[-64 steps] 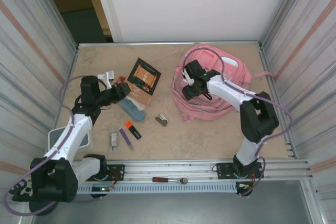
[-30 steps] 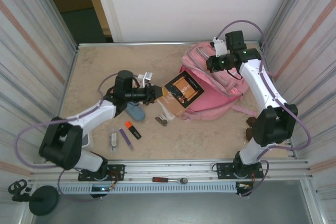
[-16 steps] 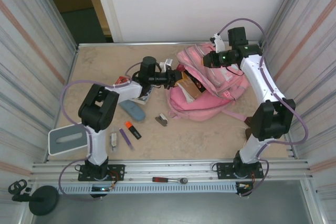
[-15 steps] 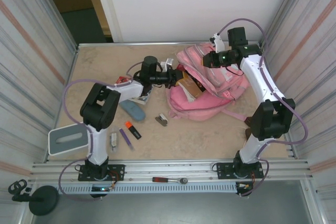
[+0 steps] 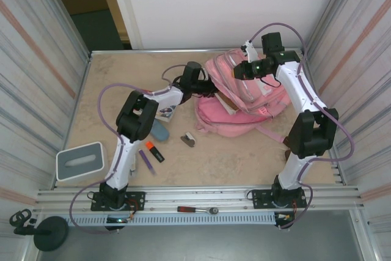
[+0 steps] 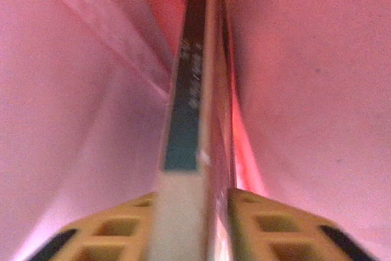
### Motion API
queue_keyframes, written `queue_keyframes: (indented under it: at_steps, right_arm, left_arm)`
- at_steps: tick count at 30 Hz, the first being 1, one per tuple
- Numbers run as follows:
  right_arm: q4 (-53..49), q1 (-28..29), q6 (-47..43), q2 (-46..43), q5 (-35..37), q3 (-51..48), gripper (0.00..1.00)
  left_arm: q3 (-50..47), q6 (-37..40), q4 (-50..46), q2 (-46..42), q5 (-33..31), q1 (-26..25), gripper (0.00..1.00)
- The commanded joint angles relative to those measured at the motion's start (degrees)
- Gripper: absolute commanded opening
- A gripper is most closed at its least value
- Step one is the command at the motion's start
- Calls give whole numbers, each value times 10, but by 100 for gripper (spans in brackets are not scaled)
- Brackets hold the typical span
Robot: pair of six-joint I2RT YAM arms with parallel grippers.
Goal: Pack books, pencil case, and school supplies into a backpack
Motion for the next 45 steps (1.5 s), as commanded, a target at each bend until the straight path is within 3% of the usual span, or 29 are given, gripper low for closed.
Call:
queue_keyframes:
  at_steps: [1,3,8,14,19,26,28,29,30,33,39,42,45]
  right_arm:
    - [6,7,-18,2,-24,20,0]
    - [6,4,-14,7,-19,22,0]
    - [-5,-8,-12,15,-31,29,0]
    - [-26,-11,-25,27,-86,52,0]
    - [-53,-13,-41,37,-135,82,0]
    - [-101,-5,-74,67,-171,142,0]
    - [-122,-3,-89,81,-168,158,0]
    - [-127,-3,-91,88,-158,163,0]
    - [-130,-3,-93,94,-146,167,0]
    - [-131,-6,-100,106,-113,172,0]
    - [-123,-11,-93,133,-73,183,0]
    - [-117,-13,-67,139,-47,179,12]
    - [-95,-17,-12,118,12,145,38]
  left_arm:
    - [-34,51,8,-54,6,21,8]
    - [-79,19,84,-81,29,30,0]
    - [-132,-21,203,-153,87,35,0]
    - [-104,-98,325,-135,126,28,0]
    - [-58,-83,270,-87,101,12,0]
    - [80,44,21,5,32,0,2]
    - [118,78,-34,31,23,-3,11]
    - [129,92,-58,41,20,-4,22]
    - [129,111,-76,42,12,-2,34]
    - [77,152,-91,12,-10,10,52]
    - [-62,210,-99,-99,5,57,70]
    - [-145,244,-105,-173,-16,82,76]
    - [-189,281,-147,-215,-78,102,77]
